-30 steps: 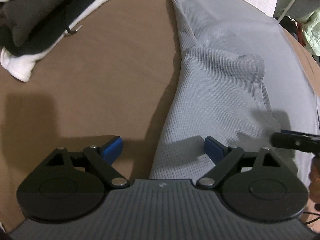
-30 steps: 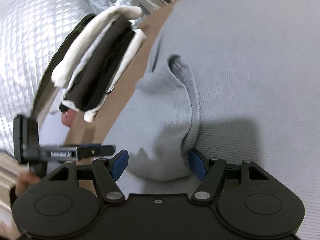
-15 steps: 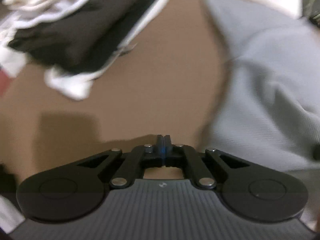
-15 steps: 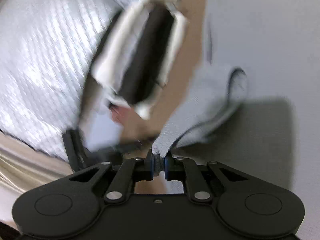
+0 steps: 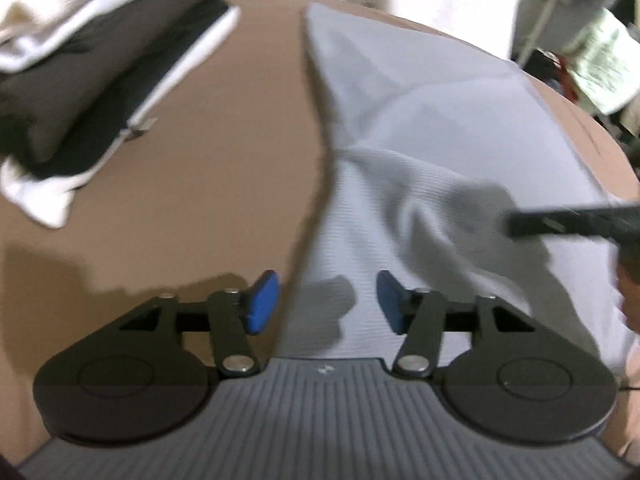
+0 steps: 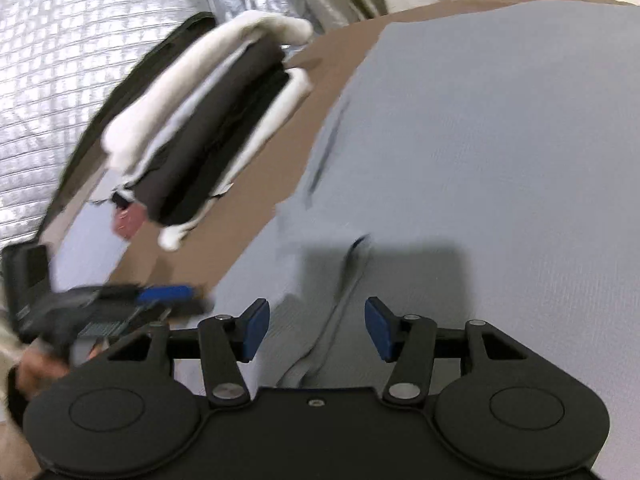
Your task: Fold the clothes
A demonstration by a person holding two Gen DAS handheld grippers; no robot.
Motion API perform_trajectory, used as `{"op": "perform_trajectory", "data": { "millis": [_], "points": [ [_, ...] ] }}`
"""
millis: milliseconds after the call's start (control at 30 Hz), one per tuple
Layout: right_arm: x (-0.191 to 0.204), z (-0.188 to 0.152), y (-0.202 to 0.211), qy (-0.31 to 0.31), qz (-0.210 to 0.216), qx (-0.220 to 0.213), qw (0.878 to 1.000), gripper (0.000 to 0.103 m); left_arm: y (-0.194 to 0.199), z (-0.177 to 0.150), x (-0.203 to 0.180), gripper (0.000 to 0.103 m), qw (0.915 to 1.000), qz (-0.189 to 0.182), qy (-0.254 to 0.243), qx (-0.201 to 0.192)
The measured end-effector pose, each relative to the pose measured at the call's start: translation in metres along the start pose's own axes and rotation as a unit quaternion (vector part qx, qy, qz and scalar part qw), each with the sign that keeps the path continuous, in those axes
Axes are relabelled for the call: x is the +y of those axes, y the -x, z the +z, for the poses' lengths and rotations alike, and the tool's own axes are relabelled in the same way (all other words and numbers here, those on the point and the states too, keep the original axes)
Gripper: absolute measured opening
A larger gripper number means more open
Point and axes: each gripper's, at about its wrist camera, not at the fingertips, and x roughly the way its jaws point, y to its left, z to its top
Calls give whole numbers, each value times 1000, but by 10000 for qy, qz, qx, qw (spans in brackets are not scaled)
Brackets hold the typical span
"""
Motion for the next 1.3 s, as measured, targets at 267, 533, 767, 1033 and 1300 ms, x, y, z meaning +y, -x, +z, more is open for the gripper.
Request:
{"op": "perform_trajectory", "data": {
  "millis": [267,533,767,1033,1300],
  "points": [
    [19,31,-28,844,-551,-791,9918,5,-26,-14,-21,61,9948,810,-275,547],
    [12,11,7,724,-559,-776,9928,23,-22,-15,-25,62,9940,876,-326,573],
    [43,-20,8,1612,-441,-67,9859,31,-20,-14,-29,67,9966,649,-281,419],
    [54,-71,9,3066,-1224,400,9431,25,-31,-15,-24,71,9947,790,-260,607],
    [27,-76,36,2161,-852,276,9723,33,-16,-14,-51,71,9953,761,-589,-45]
  ]
}}
